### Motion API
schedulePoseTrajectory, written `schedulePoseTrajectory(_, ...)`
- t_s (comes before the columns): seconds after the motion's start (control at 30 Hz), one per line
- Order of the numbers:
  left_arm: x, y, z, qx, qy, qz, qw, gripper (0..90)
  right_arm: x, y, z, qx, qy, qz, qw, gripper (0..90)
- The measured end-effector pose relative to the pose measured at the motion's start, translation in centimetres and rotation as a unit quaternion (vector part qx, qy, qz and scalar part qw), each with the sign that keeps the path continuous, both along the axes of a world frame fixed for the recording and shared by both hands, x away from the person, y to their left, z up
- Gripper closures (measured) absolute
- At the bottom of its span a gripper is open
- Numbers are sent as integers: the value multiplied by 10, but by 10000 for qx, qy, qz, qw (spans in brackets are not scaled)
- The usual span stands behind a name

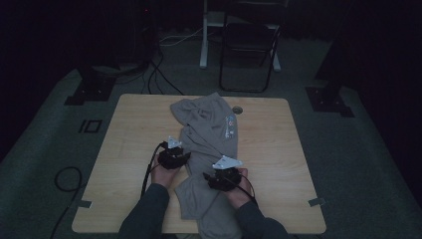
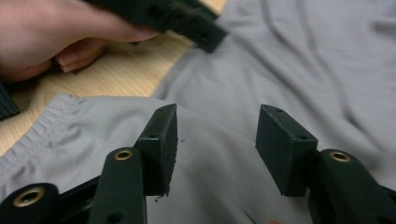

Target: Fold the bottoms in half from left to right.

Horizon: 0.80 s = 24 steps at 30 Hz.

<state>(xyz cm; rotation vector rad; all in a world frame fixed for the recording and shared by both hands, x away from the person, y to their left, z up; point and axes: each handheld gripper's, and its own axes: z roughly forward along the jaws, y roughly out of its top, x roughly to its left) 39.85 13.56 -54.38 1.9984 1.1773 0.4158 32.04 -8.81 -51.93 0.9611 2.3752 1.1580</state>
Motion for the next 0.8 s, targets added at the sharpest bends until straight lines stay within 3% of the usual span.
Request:
schedulePoseTrajectory(0.17,1,3,0,-85,57,117,9999,606,7,20,-18,-332,251,134,9990,472)
schedulePoseTrajectory(0.2,1,2,0,-41,30,117,9999,608,7,20,-20,-416,300,148,9986,522)
schedulePoseTrajectory(0.3,-1,-2,0,143,-55,112,9998,608,1,14,-19,-421,299,176,9985,781)
schedulePoseTrajectory(0.4,-1,-3,0,195,-69,92,9997,621,-9,3,-16,-460,212,155,9986,877)
schedulePoseTrajectory(0.53,-1,-3,0,201,-71,95,9997,628,-28,-22,-15,-343,212,83,9992,894)
schedulePoseTrajectory(0.63,-1,-3,0,209,-71,94,9997,629,-43,-42,-15,-311,340,-37,9989,894)
schedulePoseTrajectory(0.73,-1,-3,0,197,-71,107,9997,629,-51,-54,-16,-422,369,-117,9984,892)
schedulePoseTrajectory(0.8,0,-3,0,171,-59,110,9998,633,-54,-61,-15,-419,338,-226,9983,725)
